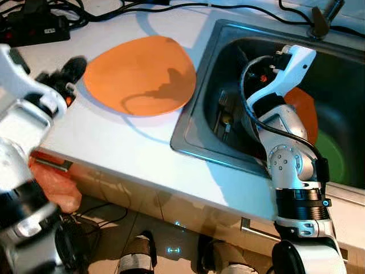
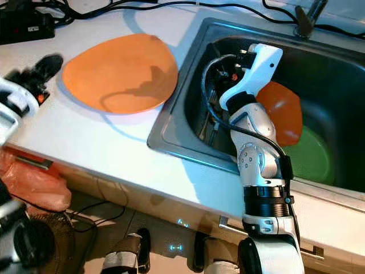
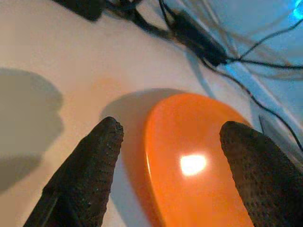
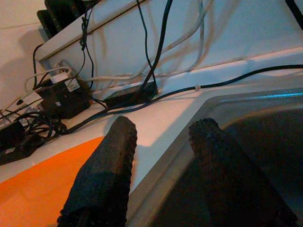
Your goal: Kitchen organization
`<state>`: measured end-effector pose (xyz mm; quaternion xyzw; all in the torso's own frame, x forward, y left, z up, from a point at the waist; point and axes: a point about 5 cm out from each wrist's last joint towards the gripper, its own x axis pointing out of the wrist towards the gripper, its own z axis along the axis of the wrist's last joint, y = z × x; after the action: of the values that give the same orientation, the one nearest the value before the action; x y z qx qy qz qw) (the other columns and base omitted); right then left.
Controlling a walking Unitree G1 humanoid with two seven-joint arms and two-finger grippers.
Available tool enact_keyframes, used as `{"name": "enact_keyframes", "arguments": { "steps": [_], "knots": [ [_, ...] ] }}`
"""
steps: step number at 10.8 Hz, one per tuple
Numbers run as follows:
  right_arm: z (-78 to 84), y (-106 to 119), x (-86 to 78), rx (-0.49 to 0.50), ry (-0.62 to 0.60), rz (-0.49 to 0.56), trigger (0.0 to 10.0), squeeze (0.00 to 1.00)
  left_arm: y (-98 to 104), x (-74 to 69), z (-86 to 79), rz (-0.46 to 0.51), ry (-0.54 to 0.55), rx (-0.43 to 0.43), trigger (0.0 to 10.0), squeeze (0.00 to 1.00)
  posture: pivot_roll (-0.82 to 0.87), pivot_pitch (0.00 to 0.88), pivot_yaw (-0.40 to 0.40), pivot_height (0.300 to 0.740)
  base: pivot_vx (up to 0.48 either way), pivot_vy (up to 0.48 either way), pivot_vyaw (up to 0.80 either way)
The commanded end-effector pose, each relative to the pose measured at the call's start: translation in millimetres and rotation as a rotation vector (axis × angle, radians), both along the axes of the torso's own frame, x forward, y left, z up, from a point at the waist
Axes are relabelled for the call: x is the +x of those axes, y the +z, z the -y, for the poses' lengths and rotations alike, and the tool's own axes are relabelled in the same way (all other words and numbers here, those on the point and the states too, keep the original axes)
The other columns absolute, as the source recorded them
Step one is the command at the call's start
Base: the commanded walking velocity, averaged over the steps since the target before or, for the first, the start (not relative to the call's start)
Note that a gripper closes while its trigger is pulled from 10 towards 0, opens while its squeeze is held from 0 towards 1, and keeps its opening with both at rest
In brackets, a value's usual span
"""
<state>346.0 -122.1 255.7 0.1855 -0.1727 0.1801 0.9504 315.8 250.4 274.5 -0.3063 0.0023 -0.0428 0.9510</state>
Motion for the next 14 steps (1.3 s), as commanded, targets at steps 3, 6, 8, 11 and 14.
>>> {"name": "enact_keyframes", "arguments": {
  "steps": [3, 6, 8, 11, 14],
  "knots": [
    [1.6, -3, -3.2, 0.000, -0.006, -0.005, 10.0, 0.00, -4, -0.3, -14.0, -0.103, 0.059, -0.003, 10.0, 0.00, 0.16, 0.263, -0.004, 0.740, 0.000, 0.000, 0.00],
    [2.6, -3, -3.0, -0.001, -0.007, -0.007, 10.0, 0.00, -2, -0.9, -18.9, -0.121, 0.080, -0.022, 10.0, 0.00, 0.16, 0.270, -0.007, 0.740, 0.000, 0.000, 0.00],
    [1.5, -2, -3.0, -0.001, -0.005, -0.007, 10.0, 0.00, -8, 2.0, -13.4, -0.152, 0.054, -0.034, 10.0, 0.00, 0.15, 0.275, -0.007, 0.740, 0.000, 0.000, 0.00],
    [5.7, -3, -2.6, -0.007, -0.019, -0.009, 10.0, 0.00, -12, 8.0, -1.6, -0.179, 0.000, -0.041, 10.0, 0.00, 0.15, 0.277, -0.005, 0.740, 0.000, 0.000, 0.00],
    [6.3, -1, -2.8, -0.005, -0.023, -0.004, 10.0, 0.00, -15, 16.0, 21.0, -0.182, -0.071, -0.076, 10.0, 0.00, 0.14, 0.279, -0.002, 0.740, 0.000, 0.000, 0.00]
  ]
}}
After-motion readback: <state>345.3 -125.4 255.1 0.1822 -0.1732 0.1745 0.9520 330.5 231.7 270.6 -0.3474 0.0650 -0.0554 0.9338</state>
